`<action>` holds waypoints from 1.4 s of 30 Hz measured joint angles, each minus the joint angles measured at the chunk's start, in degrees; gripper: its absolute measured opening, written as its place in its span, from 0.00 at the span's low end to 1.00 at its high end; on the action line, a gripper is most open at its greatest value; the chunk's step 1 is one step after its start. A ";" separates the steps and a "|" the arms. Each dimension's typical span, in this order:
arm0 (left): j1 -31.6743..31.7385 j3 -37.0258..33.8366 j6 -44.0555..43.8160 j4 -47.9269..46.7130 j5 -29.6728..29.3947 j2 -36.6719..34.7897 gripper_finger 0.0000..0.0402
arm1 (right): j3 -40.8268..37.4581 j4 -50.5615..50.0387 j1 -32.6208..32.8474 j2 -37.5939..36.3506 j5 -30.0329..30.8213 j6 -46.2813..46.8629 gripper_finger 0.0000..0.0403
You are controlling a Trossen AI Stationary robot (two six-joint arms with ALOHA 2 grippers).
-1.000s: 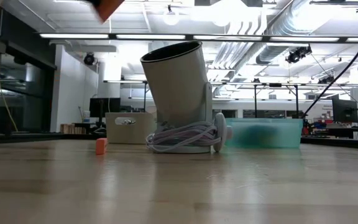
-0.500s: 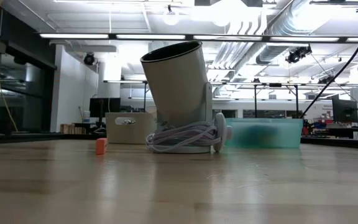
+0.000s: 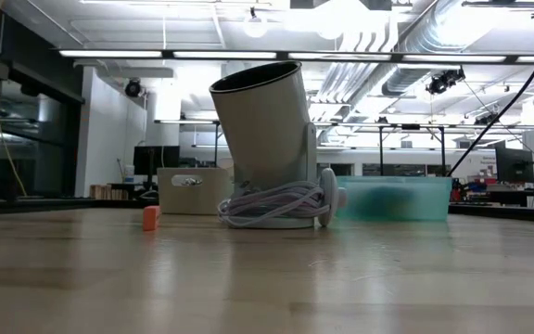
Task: Pick & Place School Supplies
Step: Put the orange eraser into the green bin
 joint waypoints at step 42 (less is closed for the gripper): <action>2.11 -0.07 2.57 2.13 0.22 0.02 0.10 | 0.00 3.34 -3.25 -0.04 -0.91 -4.66 0.08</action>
